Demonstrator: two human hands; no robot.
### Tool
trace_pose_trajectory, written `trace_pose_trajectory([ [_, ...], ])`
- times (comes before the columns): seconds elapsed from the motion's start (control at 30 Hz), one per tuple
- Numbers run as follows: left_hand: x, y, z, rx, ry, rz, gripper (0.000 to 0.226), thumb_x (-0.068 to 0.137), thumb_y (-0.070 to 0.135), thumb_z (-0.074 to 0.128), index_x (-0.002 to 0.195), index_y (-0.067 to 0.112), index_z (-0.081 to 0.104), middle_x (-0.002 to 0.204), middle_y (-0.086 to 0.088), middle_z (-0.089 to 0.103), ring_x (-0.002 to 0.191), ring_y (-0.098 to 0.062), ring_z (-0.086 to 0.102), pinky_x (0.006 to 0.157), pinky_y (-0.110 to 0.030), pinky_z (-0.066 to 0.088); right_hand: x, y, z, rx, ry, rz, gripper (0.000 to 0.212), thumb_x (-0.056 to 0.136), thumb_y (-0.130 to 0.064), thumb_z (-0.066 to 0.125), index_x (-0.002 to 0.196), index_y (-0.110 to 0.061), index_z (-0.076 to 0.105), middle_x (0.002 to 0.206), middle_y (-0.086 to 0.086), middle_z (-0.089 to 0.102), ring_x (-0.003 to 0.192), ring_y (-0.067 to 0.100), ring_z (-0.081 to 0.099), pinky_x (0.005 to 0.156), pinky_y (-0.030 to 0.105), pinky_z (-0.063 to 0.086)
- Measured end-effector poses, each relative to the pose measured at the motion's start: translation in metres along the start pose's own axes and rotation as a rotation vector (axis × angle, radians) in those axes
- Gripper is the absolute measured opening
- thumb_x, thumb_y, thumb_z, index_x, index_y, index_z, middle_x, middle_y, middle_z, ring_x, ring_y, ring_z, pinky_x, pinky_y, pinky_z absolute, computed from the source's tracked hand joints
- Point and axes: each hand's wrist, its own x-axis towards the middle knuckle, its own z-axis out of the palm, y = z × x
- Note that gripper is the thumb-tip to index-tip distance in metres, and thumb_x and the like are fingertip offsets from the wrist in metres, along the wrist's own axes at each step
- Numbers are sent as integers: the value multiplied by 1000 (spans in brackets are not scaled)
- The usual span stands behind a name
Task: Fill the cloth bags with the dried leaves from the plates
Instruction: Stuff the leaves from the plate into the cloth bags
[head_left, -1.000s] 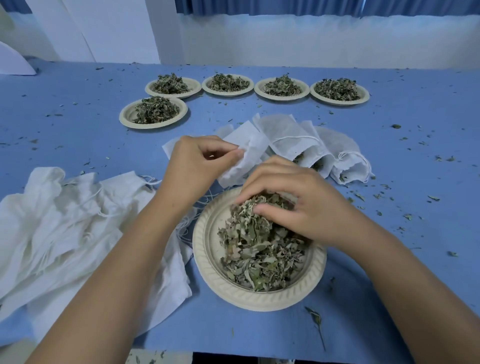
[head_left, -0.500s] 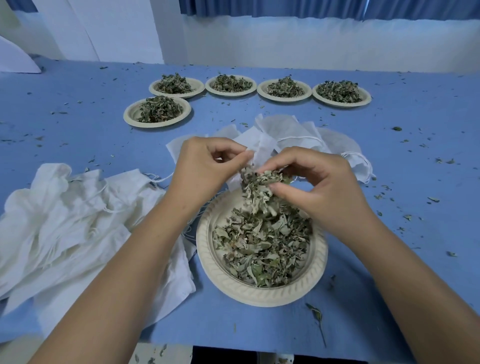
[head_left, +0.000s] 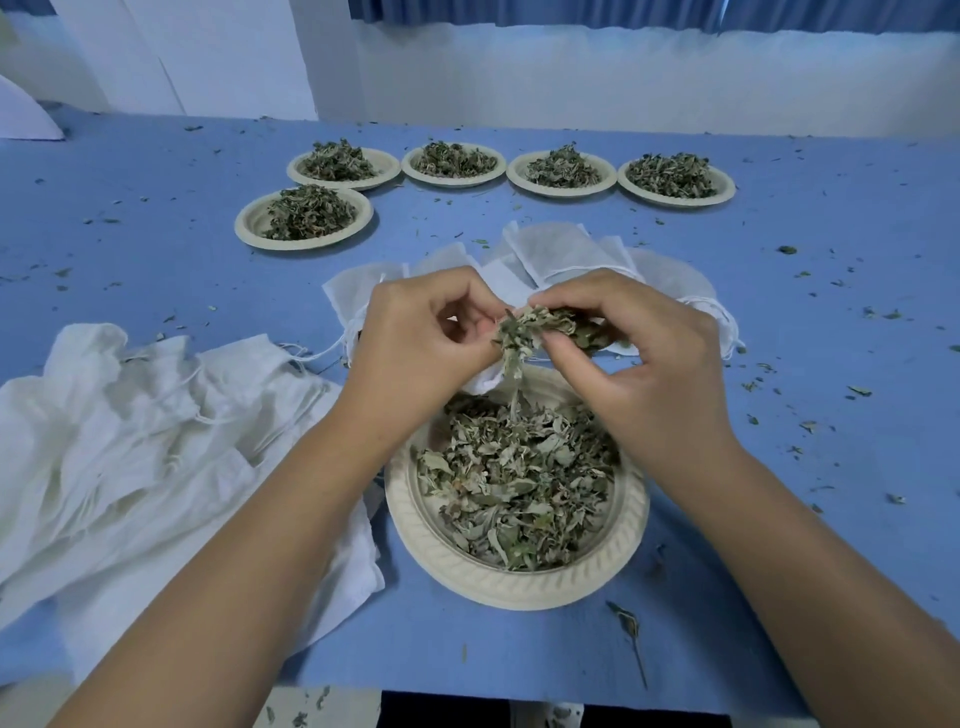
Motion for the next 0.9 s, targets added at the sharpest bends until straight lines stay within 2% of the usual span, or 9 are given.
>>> trace_pose_trajectory([
  [0.1,-2,3,2,-30,74,12,25,79,-7,68,73,18,65,60,11,59,54,2,50,55,-9,40,-1,3,2,-128,-35,-43,16,87,-8,63,101,-8,71,91,-1,70,68,20,66,56,37,53],
  [0.23,-4,5,4,-72,144,15,19,84,4,71,73,18,65,57,12,61,50,0,53,54,-12,44,-4,3,7,-251,-53,-70,16,82,0,67,97,-3,71,89,3,71,73,20,67,62,34,54],
  [0.33,-6,6,7,-67,120,-3,15,85,4,71,74,11,65,60,-2,62,47,-4,53,46,-16,47,-3,1,11,-248,-112,-47,18,79,7,64,94,-1,71,88,8,70,72,22,66,64,33,52],
  [0.47,-5,3,8,-6,165,-19,14,85,5,70,73,8,63,59,-6,60,44,-9,53,45,-22,48,-2,-2,9,-144,-201,98,33,79,-2,70,111,-5,62,108,3,53,79,5,53,73,15,44],
  [0.53,-5,2,9,35,179,-17,12,83,3,70,73,5,63,57,-5,59,46,-9,52,49,-27,49,-1,-2,7,-75,-199,139,38,78,-3,72,112,-6,56,106,0,47,85,0,48,76,7,38],
  [0.63,-6,2,11,71,170,-1,12,84,3,70,74,3,64,58,-5,60,50,-7,52,51,-22,48,-1,-3,5,-28,-149,132,24,78,1,71,98,-5,59,96,2,57,86,8,54,78,21,46],
  [0.77,-7,2,11,96,148,37,11,82,1,70,74,2,64,60,-6,60,53,-3,51,55,-16,45,-3,-3,7,-165,-178,58,11,80,3,67,90,-2,67,88,5,65,71,24,63,63,41,51],
  [0.83,-7,2,11,100,150,34,10,82,1,70,74,2,64,60,-6,60,53,-3,51,55,-16,45,-2,-3,6,-218,-250,47,11,81,-3,68,91,-4,70,88,4,68,72,27,65,61,43,53],
  [0.9,-6,2,11,107,167,29,10,81,1,69,74,3,64,60,-5,60,53,-3,51,55,-17,45,0,-3,2,-197,-312,73,19,81,-14,72,99,-10,71,96,-1,69,79,20,66,67,40,54],
])
